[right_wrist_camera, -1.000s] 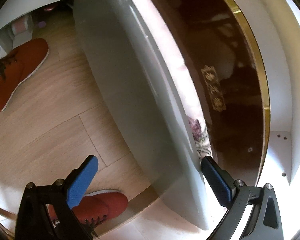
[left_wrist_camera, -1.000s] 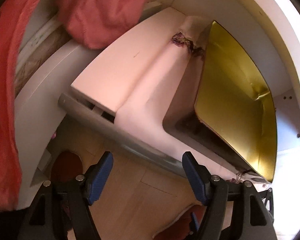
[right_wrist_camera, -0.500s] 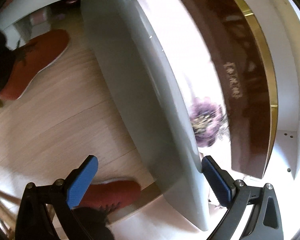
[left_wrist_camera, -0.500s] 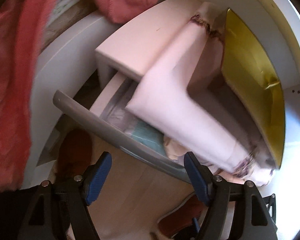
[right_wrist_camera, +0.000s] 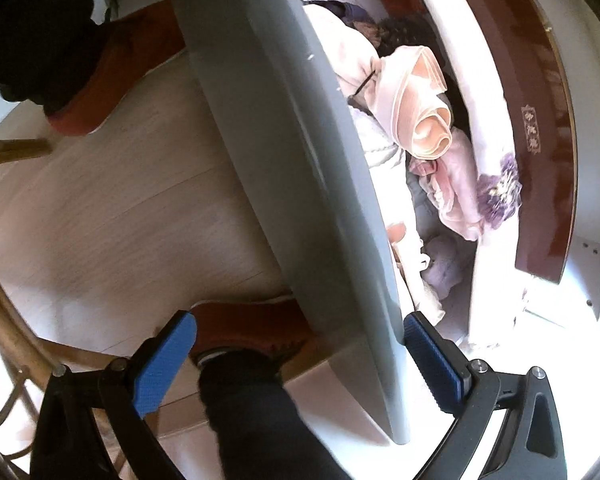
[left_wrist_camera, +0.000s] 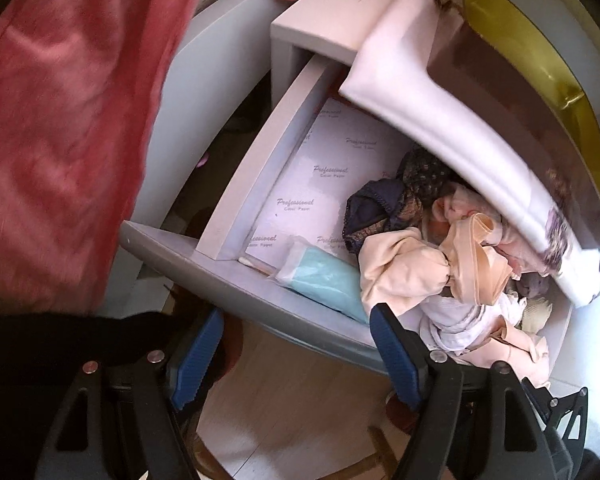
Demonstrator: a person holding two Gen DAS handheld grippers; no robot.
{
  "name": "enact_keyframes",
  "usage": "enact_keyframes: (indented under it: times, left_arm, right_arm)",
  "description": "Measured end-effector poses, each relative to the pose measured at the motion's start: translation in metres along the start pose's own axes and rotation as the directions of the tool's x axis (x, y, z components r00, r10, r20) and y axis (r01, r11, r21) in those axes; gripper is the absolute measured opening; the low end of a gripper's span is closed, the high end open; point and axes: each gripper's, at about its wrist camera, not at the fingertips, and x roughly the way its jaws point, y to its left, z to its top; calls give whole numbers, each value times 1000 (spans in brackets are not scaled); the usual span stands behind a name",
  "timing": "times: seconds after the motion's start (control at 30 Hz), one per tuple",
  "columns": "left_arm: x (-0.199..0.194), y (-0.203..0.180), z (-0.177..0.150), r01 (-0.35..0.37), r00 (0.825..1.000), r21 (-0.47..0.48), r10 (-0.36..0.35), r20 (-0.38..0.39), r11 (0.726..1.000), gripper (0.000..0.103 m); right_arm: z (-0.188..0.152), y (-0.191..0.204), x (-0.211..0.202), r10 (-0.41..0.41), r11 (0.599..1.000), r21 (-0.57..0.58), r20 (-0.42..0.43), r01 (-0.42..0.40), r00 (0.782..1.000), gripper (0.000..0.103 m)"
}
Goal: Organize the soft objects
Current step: 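Hook the drawer front with the right tool and pull the drawer open, then reach into the drawer and grasp the pink strawberry-print rolled garment with the right tool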
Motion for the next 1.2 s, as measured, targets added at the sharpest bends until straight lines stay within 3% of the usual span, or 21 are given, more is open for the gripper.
enact_keyframes:
  times: [0.2, 0.67, 0.9, 1.2]
  left_arm:
    - [-22, -16, 16, -36, 999, -3, 35, -32, 999, 78]
    - [-27, -30, 59, -50, 996, 15, 51, -76, 999, 78]
    - [-48, -46, 75, -34, 998, 68, 37, -47, 997, 78]
    - [-95, -72, 100, 26, 998, 151, -34, 54, 988, 78]
  right_arm:
    - [0, 9, -19, 67, 998, 2, -13, -67, 998, 103]
    - [-7, 8, -41, 143, 990, 13, -13, -143, 990, 103]
    - [-16, 12, -36, 129, 992, 8, -5, -129, 992, 103]
    - [-5, 1, -54, 201, 977, 65, 12, -201, 980, 103]
